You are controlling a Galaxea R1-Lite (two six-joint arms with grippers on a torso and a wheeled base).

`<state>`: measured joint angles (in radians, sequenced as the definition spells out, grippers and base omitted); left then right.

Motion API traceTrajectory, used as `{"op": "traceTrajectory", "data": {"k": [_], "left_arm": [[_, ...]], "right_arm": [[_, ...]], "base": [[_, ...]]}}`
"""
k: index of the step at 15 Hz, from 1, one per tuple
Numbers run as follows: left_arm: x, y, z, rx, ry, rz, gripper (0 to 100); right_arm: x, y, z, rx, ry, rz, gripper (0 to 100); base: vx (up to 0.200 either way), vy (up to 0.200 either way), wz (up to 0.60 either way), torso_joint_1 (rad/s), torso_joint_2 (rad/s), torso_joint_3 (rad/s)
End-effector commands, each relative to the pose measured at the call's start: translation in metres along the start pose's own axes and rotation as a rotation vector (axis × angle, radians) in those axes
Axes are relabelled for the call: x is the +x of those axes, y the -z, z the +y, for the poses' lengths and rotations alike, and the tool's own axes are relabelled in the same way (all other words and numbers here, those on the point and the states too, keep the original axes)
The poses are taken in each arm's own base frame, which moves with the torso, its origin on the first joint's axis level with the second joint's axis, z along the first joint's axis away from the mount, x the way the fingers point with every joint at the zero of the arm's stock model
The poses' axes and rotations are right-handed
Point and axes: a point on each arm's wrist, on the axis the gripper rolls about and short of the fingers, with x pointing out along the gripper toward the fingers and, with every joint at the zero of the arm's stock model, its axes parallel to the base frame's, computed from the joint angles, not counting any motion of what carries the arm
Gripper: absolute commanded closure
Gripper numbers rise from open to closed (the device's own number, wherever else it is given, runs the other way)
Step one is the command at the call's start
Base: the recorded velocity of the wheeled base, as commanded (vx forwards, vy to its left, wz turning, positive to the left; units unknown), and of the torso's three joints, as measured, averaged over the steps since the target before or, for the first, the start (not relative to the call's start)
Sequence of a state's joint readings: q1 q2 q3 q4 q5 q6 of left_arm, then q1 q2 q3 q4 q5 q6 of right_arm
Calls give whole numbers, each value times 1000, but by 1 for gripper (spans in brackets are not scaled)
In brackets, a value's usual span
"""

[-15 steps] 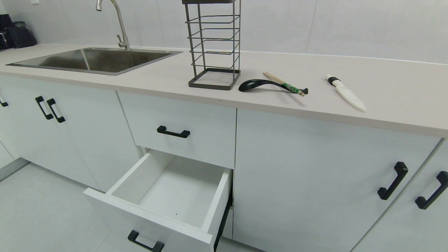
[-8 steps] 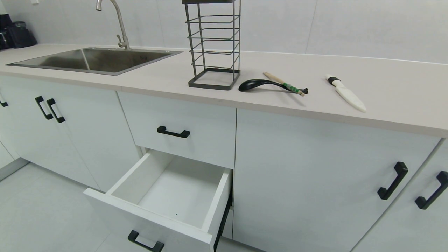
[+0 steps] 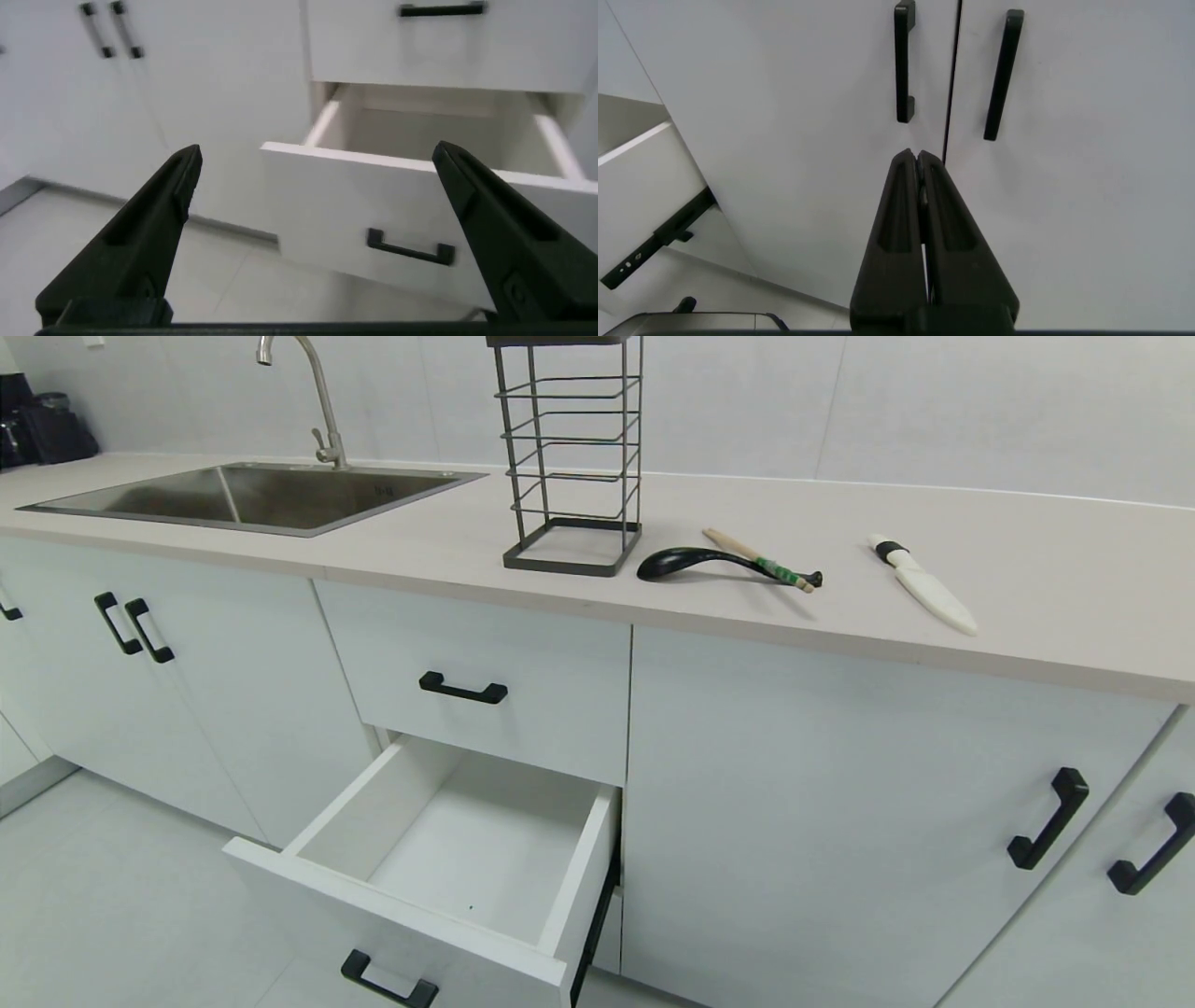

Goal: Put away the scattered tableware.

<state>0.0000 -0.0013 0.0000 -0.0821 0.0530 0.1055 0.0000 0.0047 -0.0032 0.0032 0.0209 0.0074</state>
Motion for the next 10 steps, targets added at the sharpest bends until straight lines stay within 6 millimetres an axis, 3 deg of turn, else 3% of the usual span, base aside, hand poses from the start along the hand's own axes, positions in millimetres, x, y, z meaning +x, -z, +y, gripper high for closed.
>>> {"op": "traceTrajectory", "data": {"k": [1, 7, 10], "left_arm": [[0, 0, 0, -4, -5, 0, 0], [0, 1, 0, -39, 14, 7, 0], [0, 2, -4, -63, 149, 9, 0]], "right_arm": [[0, 0, 0, 0, -1, 3, 100], [0, 0, 0, 3, -1, 1, 100], [0, 0, 0, 3, -1, 1, 100]], "base": [[0, 0, 600, 2, 2, 2], [0, 0, 0, 0, 0, 0], [0, 0, 0, 0, 0, 0]]}}
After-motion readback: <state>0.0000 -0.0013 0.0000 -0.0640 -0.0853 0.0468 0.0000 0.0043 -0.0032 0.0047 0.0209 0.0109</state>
